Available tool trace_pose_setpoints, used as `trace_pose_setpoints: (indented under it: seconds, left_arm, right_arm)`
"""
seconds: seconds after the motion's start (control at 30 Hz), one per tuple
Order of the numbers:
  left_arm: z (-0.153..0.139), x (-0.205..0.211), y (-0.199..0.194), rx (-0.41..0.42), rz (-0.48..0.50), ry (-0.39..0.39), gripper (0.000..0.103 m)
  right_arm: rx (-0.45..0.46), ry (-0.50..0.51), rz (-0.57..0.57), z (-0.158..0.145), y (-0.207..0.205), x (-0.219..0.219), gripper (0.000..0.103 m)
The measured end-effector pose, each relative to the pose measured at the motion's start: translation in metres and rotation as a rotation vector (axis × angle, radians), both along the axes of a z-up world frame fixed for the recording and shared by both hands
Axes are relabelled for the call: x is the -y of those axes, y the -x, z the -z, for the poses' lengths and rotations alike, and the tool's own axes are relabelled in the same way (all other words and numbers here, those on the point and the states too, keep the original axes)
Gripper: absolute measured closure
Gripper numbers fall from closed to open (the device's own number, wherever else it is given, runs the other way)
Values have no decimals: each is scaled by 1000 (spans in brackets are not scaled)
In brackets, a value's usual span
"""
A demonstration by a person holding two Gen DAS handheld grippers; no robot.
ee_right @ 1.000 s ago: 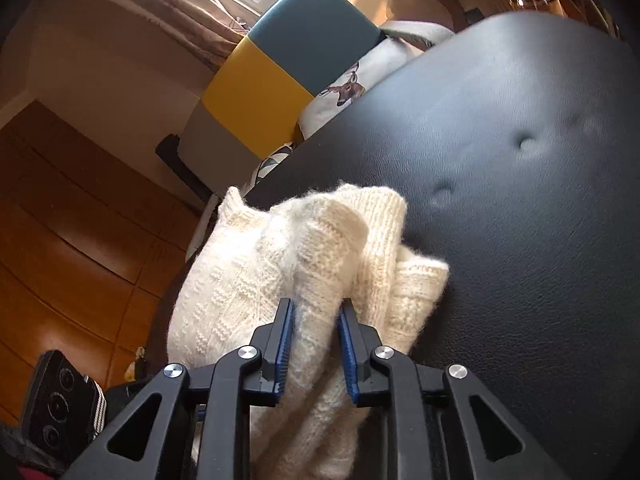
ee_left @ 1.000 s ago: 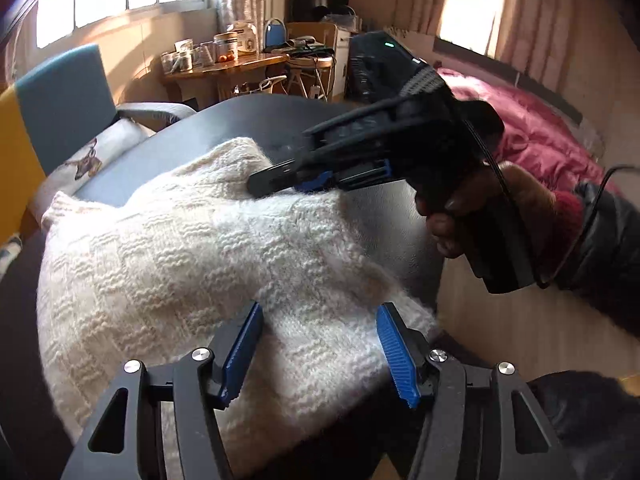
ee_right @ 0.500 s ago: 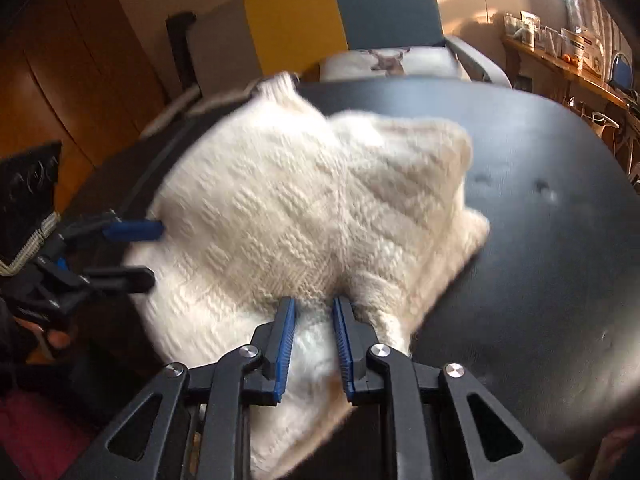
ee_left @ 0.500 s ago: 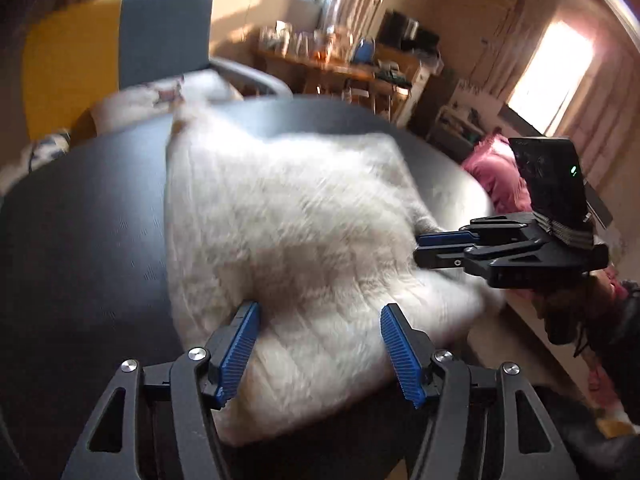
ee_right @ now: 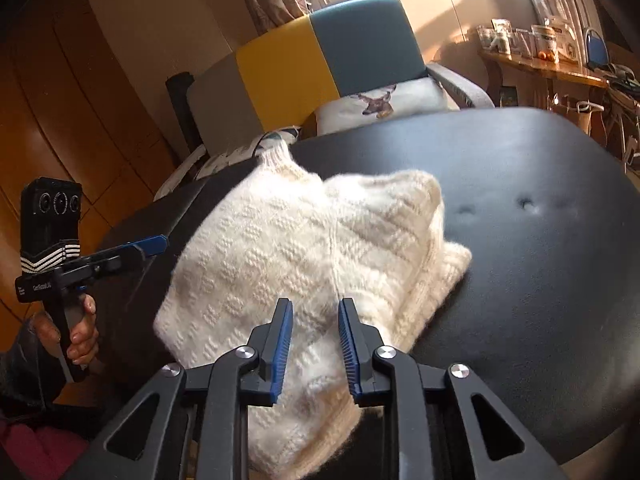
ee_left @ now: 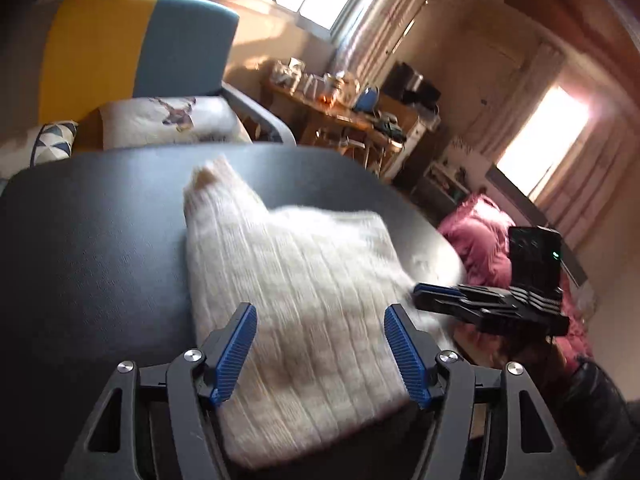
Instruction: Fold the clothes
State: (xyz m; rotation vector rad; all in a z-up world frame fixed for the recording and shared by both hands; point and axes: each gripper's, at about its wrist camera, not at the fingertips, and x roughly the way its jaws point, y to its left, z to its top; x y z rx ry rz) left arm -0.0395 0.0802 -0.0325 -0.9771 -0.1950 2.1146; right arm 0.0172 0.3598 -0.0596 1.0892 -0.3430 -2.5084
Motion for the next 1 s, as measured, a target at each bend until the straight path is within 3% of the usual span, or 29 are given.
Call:
trace_pose_setpoints:
  seconds: [0.2,0.27,0.4,0.47,0.57,0.67,0.77,0.83,0.93,1.0]
  left_arm:
    - [-2,-28,34,-25,18,50,34]
    - [4,-43,44,-17,33,81,33]
    - [41,-63,48,41,55,170,32]
    - [49,-67,35,-31,41,192,32]
    - [43,-68,31,-49,44,190,29]
    - [32,-39,47,28,23,95,28]
    - [21,-10,62,104,1,-1,19]
    - [15,9,73,157,-14,-61,13]
    - [33,35,93,295,-36,-96,9]
    - [49,43,101,380,-42,-100,9]
  right_arm:
    - [-57,-69,26,-37,45,10,78]
    - [-13,-79,49,-27,70,7,78]
    - [188,-119,108,30,100,-9,81]
    - [140,-59,133,44,92,-20,81]
    - [112,10,162,48,84,-29,82]
    - [123,130,193,41,80,-44,79]
    - [128,315,241,32,55,-72,68]
    - [170,385,264,32,37,-89,53]
    - [321,530,280,54,19,-108,42]
    - [360,604,271,67,12,-111,42]
